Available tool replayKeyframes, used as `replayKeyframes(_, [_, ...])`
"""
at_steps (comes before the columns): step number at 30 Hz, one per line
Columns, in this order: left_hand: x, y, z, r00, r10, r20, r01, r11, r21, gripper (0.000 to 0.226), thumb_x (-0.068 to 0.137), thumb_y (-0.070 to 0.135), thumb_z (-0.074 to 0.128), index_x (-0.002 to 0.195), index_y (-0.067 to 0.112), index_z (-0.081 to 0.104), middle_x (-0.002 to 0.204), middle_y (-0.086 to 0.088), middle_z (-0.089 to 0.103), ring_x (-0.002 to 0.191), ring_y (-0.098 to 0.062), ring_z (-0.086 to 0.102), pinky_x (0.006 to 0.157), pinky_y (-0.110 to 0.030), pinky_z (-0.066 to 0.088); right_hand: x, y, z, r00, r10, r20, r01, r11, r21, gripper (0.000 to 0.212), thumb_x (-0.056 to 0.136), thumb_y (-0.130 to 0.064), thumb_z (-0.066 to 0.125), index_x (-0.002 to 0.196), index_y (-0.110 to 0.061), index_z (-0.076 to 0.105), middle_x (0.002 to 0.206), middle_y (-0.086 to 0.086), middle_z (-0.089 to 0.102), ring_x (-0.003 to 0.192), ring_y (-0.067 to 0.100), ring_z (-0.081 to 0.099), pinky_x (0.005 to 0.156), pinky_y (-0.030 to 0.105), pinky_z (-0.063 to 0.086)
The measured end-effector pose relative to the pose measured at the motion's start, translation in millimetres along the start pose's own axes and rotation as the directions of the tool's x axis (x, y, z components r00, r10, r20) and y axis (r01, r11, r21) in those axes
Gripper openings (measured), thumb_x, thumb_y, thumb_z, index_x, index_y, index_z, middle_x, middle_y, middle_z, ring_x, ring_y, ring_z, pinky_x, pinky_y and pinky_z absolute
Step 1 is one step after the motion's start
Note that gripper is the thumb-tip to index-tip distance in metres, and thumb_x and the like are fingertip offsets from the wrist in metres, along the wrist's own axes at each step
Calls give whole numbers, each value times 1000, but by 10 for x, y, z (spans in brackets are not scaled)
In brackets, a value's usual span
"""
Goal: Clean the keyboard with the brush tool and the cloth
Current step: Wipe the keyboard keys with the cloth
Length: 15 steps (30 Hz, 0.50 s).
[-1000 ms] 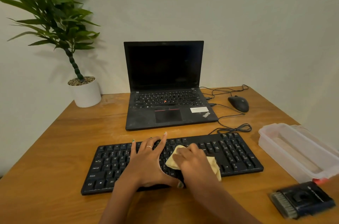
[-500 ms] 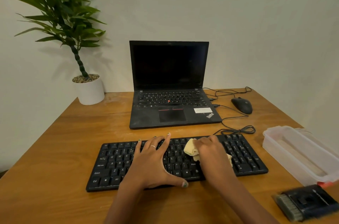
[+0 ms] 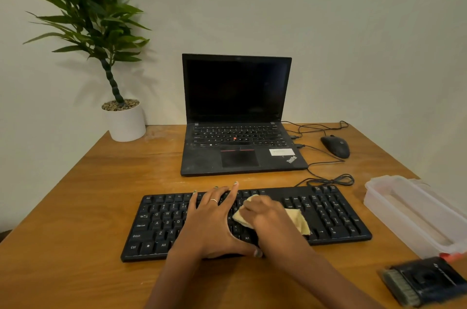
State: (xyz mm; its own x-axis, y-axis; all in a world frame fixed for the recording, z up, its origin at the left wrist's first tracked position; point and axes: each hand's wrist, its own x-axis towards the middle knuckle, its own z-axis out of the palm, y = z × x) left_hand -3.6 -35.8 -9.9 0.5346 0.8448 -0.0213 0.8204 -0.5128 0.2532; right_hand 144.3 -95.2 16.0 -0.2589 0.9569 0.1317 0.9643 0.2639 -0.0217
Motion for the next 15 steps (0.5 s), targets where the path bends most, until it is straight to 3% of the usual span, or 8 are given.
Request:
replayKeyframes(3, [-22,17,-12,1000,-5,-17,5,1000,-1,143,33,103,33,150,38,-20,161,9,3,148,-12,-3,117,-51,-11,162,131,-56,977,184,-109,-183,983,20,30,89,-12,51,119,-11,53,125,6,53,116,23,43,96,32,38])
replayKeyframes(5, [-19,20,-6,1000,-8,-25,8,1000,-3,141,37,101,37,149,38,-21,161,10,4,148,-11,-3,116,-51,-13,260,121,-35,949,268,-165,-266,963,34,26,92,-8,46,117,-9,55,119,8,55,112,24,47,94,32,40])
replayKeyframes(9, [-19,-7,22,999,-3,-53,2,1000,-27,132,56,88,55,141,39,-33,160,14,5,147,-7,-4,116,-50,-15,252,-221,134,996,-2,-92,8,998,63,33,86,-16,57,118,-7,58,121,8,57,116,22,46,103,34,33])
replayKeyframes(11, [-34,10,10,998,-3,-56,1,1000,-28,137,53,92,53,140,37,-37,161,14,3,148,-7,-5,116,-49,-16,260,-44,108,990,52,-132,-41,996,81,35,83,-17,60,118,-11,58,122,4,56,118,20,46,101,30,35])
replayKeyframes(14, [-45,46,-19,999,-4,-50,3,1000,-30,142,49,95,52,142,35,-36,162,11,1,148,-10,-6,115,-49,-16,279,205,37,960,196,-201,-194,981,30,30,89,-9,49,118,-12,58,120,5,58,114,22,46,97,30,38])
replayKeyframes(15, [-50,47,-23,999,-3,-53,2,999,-34,142,50,94,53,142,34,-36,162,11,1,148,-10,-5,115,-49,-16,286,157,42,969,160,-189,-153,987,50,31,88,-10,51,118,-12,58,121,5,58,115,21,46,99,30,37])
